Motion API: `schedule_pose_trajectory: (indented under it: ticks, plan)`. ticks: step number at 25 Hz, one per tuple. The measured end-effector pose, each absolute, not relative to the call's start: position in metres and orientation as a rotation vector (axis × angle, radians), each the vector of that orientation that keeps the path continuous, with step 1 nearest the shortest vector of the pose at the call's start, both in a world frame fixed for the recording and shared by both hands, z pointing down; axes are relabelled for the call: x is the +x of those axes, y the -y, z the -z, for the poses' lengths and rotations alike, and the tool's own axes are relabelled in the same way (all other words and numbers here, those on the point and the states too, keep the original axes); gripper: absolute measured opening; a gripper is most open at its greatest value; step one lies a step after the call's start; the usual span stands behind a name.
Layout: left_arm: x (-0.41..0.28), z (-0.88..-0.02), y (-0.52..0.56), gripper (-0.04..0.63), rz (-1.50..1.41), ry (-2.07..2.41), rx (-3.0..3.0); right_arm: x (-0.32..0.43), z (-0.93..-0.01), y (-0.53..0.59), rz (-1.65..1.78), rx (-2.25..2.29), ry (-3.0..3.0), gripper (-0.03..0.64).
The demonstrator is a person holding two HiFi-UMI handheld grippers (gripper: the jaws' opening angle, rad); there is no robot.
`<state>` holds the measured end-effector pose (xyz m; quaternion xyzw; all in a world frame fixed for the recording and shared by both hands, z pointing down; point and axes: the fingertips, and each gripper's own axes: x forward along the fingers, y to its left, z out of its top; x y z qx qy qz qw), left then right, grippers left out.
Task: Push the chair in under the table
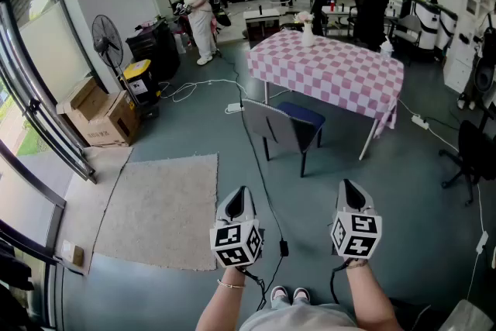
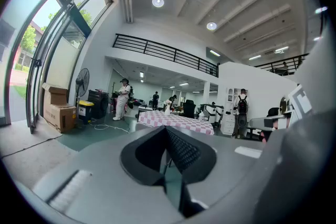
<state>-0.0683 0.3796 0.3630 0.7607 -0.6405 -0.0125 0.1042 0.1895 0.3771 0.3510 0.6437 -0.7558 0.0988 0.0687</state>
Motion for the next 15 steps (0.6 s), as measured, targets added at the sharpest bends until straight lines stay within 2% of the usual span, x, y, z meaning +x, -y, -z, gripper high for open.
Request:
schedule_pose_trajectory:
  ticks: [15]
  plan:
    - [-0.0694,-0.3627,-0.3749,0.0,0.033,1.874,2.262,0.185,-0.3464,-0.3767,-0.268,1.947,2.276,0.008]
